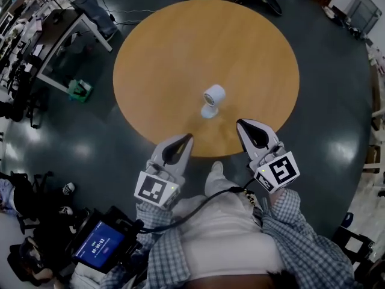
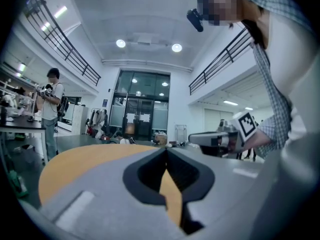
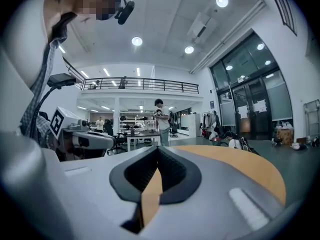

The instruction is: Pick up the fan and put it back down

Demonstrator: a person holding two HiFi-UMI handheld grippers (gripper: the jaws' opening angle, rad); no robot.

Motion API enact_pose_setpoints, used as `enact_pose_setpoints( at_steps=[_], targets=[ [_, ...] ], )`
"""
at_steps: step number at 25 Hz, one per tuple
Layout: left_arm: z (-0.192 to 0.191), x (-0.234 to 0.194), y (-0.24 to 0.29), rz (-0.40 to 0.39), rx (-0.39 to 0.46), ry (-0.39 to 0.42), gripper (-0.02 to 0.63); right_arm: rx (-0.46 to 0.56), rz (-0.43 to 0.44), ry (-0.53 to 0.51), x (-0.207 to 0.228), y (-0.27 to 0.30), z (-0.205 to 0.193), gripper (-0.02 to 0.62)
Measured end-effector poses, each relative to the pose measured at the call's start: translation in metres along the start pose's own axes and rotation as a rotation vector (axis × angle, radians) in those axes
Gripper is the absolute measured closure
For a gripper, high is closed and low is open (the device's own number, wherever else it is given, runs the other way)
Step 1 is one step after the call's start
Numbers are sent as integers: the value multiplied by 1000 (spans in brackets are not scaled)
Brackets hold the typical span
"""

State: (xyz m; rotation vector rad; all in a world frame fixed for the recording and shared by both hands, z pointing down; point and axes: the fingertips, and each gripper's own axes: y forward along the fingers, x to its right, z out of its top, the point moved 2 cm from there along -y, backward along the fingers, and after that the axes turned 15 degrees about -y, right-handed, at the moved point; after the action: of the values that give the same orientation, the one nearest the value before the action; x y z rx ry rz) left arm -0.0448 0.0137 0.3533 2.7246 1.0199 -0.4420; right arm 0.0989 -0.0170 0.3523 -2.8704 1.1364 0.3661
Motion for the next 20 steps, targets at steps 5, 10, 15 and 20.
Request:
enact_pose_setpoints(
  at_steps=[5,10,15,20],
  targets=[
    [6,-6,26,62,16,-17,606,-27,70,6,23,12,-17,594],
    [-1,-15,30,98,-10,-36,606,-64,112,40,30,30,-42,592],
    [-13,-35,33,96,-70,-43,606,-116,151,60,18,54,-73,565],
    [-17,-79,54,92,-92,-57,606,-221,183,75,10,95,-124,491]
  ],
)
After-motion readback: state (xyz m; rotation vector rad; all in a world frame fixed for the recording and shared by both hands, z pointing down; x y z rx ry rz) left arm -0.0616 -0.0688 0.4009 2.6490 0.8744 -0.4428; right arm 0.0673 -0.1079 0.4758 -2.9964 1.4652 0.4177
